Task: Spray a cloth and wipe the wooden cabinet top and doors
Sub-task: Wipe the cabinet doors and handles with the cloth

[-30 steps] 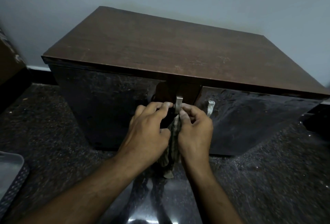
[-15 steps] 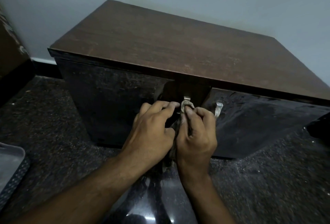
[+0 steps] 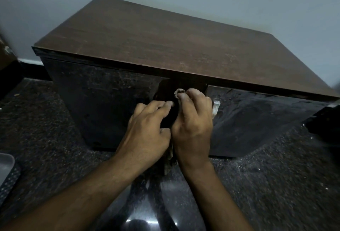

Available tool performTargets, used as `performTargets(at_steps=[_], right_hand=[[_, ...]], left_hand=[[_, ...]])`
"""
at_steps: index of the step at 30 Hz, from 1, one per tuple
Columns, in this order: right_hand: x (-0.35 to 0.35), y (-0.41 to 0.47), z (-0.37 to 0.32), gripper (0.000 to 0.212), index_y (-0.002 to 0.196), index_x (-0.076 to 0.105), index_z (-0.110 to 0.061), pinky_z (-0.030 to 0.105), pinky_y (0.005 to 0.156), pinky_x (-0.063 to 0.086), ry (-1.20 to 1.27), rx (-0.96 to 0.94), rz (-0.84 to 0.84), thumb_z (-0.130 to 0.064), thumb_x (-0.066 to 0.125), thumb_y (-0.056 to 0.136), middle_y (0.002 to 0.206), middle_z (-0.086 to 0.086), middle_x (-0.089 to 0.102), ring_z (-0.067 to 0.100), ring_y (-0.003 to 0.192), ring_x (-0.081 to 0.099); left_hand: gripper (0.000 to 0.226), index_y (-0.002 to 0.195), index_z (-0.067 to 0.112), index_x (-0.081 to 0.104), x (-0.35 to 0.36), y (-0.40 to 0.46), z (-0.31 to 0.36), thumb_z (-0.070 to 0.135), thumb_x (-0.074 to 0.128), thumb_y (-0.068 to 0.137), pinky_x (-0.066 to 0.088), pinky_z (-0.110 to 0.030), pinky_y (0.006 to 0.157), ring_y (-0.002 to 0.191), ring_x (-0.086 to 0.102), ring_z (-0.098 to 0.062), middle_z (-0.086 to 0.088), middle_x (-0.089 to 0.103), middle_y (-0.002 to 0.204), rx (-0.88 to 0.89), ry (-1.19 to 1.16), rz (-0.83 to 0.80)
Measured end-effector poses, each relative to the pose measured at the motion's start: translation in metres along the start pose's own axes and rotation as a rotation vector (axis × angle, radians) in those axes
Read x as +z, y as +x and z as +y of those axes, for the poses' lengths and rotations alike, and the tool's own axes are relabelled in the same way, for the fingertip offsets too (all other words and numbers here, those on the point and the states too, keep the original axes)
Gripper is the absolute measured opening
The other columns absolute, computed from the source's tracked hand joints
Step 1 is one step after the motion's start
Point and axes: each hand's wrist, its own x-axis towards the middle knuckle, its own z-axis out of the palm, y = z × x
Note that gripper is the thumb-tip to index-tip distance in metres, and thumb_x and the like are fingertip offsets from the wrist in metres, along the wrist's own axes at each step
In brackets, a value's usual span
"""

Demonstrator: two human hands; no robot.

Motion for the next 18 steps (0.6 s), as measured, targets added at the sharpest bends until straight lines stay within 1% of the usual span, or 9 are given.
performTargets(at_steps=[1,3,5,7,9,11,13,15,18], right_hand=[[-0.0019,0.0006,0.0023,0.018,0.107,0.071,0.007,0.018,0.092,0.039,-0.017,-0.002,-0.012,0.003,0.058,0.095,0.111,0.019,0.065,0.026,0.097,0.059],[-0.0055,0.0011,0.0054,0.018,0.106,0.071,0.006,0.015,0.094,0.037,-0.011,0.036,0.006,0.001,0.056,0.097,0.109,0.018,0.066,0.027,0.096,0.061],[-0.0057,0.0021,0.0039,0.017,0.105,0.071,0.007,0.018,0.092,0.040,-0.003,0.048,0.013,0.002,0.057,0.097,0.108,0.018,0.066,0.028,0.095,0.062],[-0.0044,0.0036,0.0020,0.016,0.105,0.071,0.007,0.023,0.089,0.043,-0.017,0.021,-0.029,0.005,0.059,0.094,0.109,0.017,0.066,0.028,0.094,0.061],[-0.0055,0.0038,0.0040,0.017,0.106,0.071,0.006,0.020,0.091,0.041,-0.026,0.011,-0.046,0.003,0.058,0.095,0.110,0.017,0.066,0.028,0.097,0.061],[-0.0085,0.0039,0.0046,0.020,0.106,0.071,0.005,0.017,0.093,0.040,-0.004,0.044,-0.021,-0.002,0.055,0.097,0.109,0.015,0.066,0.026,0.098,0.062],[-0.0087,0.0047,0.0019,0.019,0.106,0.071,0.006,0.016,0.091,0.040,0.014,0.043,-0.022,0.000,0.055,0.097,0.108,0.015,0.066,0.026,0.097,0.061],[-0.0080,0.0057,0.0000,0.017,0.105,0.070,0.006,0.016,0.088,0.039,0.010,0.019,-0.053,0.004,0.056,0.095,0.109,0.015,0.065,0.025,0.095,0.059],[-0.0084,0.0051,0.0012,0.018,0.107,0.070,0.005,0.020,0.087,0.045,-0.001,0.047,-0.045,0.000,0.056,0.097,0.110,0.014,0.064,0.024,0.096,0.059]], left_hand=[[0.066,0.144,0.023,0.044,0.0001,-0.0002,0.0001,0.007,0.059,0.081,0.041,-0.031,0.103,0.113,0.035,-0.004,0.017,0.047,0.137,-0.002,-0.002,-0.002],[0.067,0.143,0.027,0.045,-0.0005,-0.0011,0.0005,0.006,0.059,0.080,0.041,-0.030,0.102,0.112,0.035,-0.004,0.019,0.047,0.135,0.002,-0.012,-0.008],[0.068,0.143,0.028,0.045,-0.0011,-0.0016,0.0000,0.006,0.059,0.080,0.042,-0.032,0.102,0.111,0.036,-0.005,0.019,0.047,0.135,0.014,-0.015,-0.008],[0.068,0.144,0.027,0.044,-0.0012,-0.0016,-0.0007,0.006,0.059,0.080,0.043,-0.035,0.101,0.112,0.036,-0.006,0.018,0.047,0.136,0.017,-0.014,-0.012],[0.068,0.144,0.028,0.043,-0.0014,-0.0018,-0.0002,0.007,0.059,0.081,0.043,-0.036,0.101,0.113,0.036,-0.006,0.019,0.046,0.136,0.011,-0.016,-0.021],[0.068,0.144,0.029,0.042,-0.0019,-0.0025,0.0007,0.008,0.059,0.082,0.040,-0.035,0.104,0.114,0.034,-0.005,0.021,0.045,0.136,0.003,-0.014,-0.025],[0.069,0.145,0.028,0.041,-0.0019,-0.0024,0.0011,0.008,0.059,0.081,0.040,-0.035,0.105,0.113,0.032,-0.003,0.020,0.044,0.137,0.005,-0.006,-0.020],[0.069,0.145,0.026,0.041,-0.0017,-0.0018,0.0007,0.008,0.059,0.081,0.040,-0.037,0.105,0.112,0.032,-0.003,0.018,0.045,0.138,0.005,-0.002,-0.019],[0.069,0.145,0.029,0.041,-0.0016,-0.0022,0.0016,0.008,0.059,0.082,0.041,-0.035,0.104,0.113,0.033,-0.003,0.019,0.044,0.138,-0.002,-0.005,-0.025]])
